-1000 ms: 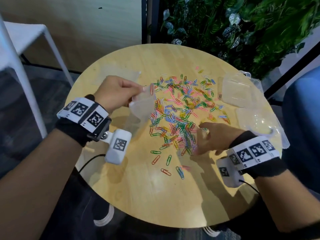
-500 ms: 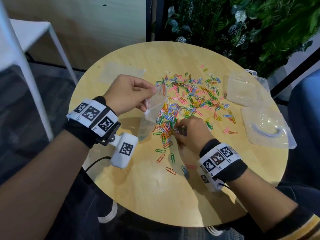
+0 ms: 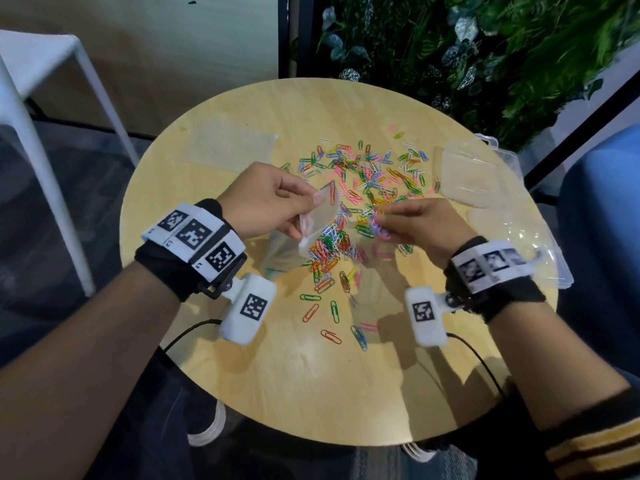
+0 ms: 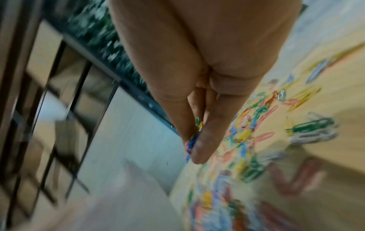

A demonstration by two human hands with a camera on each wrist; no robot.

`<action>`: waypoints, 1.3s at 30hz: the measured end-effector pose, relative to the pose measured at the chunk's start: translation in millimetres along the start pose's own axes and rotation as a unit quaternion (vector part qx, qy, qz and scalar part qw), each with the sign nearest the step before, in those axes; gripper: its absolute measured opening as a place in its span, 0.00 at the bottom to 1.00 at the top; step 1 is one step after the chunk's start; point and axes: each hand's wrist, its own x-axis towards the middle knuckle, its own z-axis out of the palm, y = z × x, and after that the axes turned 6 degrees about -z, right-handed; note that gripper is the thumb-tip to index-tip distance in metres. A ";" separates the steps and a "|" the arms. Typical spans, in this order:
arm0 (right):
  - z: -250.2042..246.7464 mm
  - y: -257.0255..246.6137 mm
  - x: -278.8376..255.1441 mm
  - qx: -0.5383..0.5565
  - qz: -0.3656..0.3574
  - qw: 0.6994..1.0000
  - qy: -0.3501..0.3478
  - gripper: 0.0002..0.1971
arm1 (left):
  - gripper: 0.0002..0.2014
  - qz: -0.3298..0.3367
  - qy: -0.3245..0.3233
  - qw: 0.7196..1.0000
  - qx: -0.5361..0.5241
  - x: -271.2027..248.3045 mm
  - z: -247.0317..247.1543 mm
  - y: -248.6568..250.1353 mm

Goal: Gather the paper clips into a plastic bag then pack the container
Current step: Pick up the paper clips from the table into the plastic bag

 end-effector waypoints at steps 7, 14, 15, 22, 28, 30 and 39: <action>4.4 -27.4 -14.0 0.259 -0.005 0.964 -0.056 0.17 | 0.02 -0.016 -0.025 1.000 0.008 -0.2 24.5 -0.3; 40.9 -11.3 -20.4 -0.054 -0.164 0.985 -0.021 0.09 | 0.07 -0.020 -0.015 1.000 0.012 1.9 31.4 -3.3; 42.7 -9.2 -20.0 -0.105 -0.185 0.977 -0.013 0.08 | 0.06 -0.022 -0.005 1.000 0.007 1.7 30.9 -3.0; 50.4 -3.9 -21.1 -0.273 -0.238 0.932 -0.002 0.06 | 0.06 -0.015 0.005 1.000 0.007 4.3 35.4 -4.4; 47.6 -5.0 -21.7 -0.298 -0.257 0.919 -0.010 0.08 | 0.07 -0.018 0.004 1.000 0.023 9.6 36.7 -5.4; 46.5 -5.3 -23.6 -0.356 -0.280 0.891 -0.035 0.06 | 0.07 -0.016 -0.010 0.999 0.033 9.3 37.4 -5.6; 54.2 -14.0 -87.5 -0.330 -0.457 0.802 -0.199 0.07 | 0.08 0.042 0.049 0.990 0.124 12.1 0.2 -5.9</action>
